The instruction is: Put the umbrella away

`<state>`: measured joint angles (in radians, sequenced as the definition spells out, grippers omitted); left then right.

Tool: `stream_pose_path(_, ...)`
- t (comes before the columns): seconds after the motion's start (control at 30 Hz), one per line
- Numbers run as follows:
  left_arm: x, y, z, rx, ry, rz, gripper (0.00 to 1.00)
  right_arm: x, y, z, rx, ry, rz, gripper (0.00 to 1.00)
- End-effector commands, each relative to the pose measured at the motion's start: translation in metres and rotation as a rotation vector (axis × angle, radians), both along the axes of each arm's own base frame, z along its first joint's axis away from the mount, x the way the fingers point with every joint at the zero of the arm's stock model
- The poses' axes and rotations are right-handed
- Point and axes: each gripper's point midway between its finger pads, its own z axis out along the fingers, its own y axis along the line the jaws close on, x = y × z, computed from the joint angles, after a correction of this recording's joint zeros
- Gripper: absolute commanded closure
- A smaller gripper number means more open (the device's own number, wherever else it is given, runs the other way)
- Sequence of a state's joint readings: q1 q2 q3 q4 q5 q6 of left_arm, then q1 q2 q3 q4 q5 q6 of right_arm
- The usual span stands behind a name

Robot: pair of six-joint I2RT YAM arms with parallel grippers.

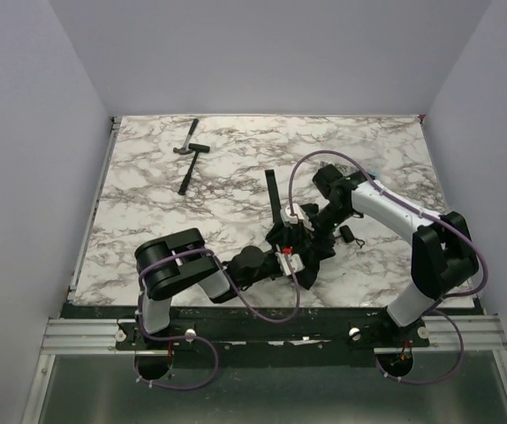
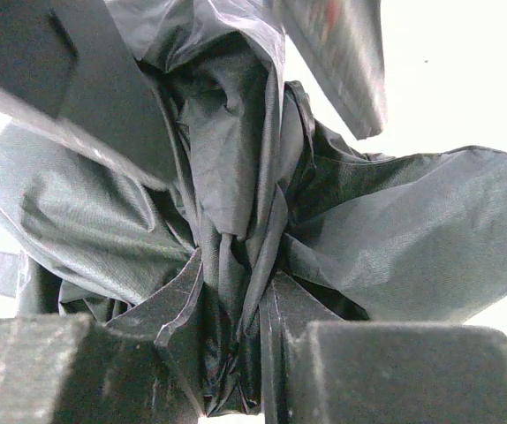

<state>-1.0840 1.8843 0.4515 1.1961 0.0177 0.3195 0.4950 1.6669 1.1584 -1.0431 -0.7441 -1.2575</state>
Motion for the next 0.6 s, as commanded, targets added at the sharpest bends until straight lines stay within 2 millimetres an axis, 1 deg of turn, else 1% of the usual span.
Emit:
stream_pose_path(0.0, -0.042, 0.055, -0.101, 0.311, 0.344, -0.029, 0.90, -0.007, -0.011, 0.037, 0.018, 0.023, -0.044, 0.28)
stream_pose_path(0.1, -0.045, 0.056, -0.103, 0.321, 0.388, -0.046, 0.90, 0.007, -0.019, 0.054, 0.045, -0.036, -0.083, 0.27)
stream_pose_path(0.2, -0.045, 0.057, -0.102, 0.320, 0.458, -0.047, 0.91, 0.014, -0.021, 0.075, 0.086, -0.127, -0.090, 0.24)
stream_pose_path(0.23, -0.044, 0.058, -0.101, 0.317, 0.496, -0.038, 0.91, 0.012, -0.020, 0.083, 0.115, -0.167, -0.077, 0.20)
stream_pose_path(0.3, -0.044, 0.058, -0.100, 0.312, 0.586, -0.023, 0.92, 0.013, -0.017, 0.091, 0.189, -0.287, -0.044, 0.01)
stream_pose_path(0.33, -0.044, 0.057, -0.098, 0.302, 0.633, -0.018, 0.92, 0.012, -0.016, 0.094, 0.227, -0.360, -0.028, 0.00)
stream_pose_path(0.4, -0.047, 0.055, -0.098, 0.287, 0.725, 0.001, 0.93, 0.015, -0.013, 0.085, 0.287, -0.463, -0.040, 0.00)
stream_pose_path(0.43, -0.050, 0.055, -0.099, 0.283, 0.773, 0.012, 0.93, 0.014, -0.014, 0.077, 0.291, -0.490, -0.019, 0.00)
stream_pose_path(0.5, -0.054, 0.054, -0.101, 0.280, 0.845, 0.037, 0.93, 0.016, -0.013, 0.066, 0.279, -0.477, -0.004, 0.00)
stream_pose_path(0.57, -0.058, 0.053, -0.102, 0.282, 0.913, 0.064, 0.93, 0.023, -0.013, 0.060, 0.266, -0.481, -0.022, 0.00)
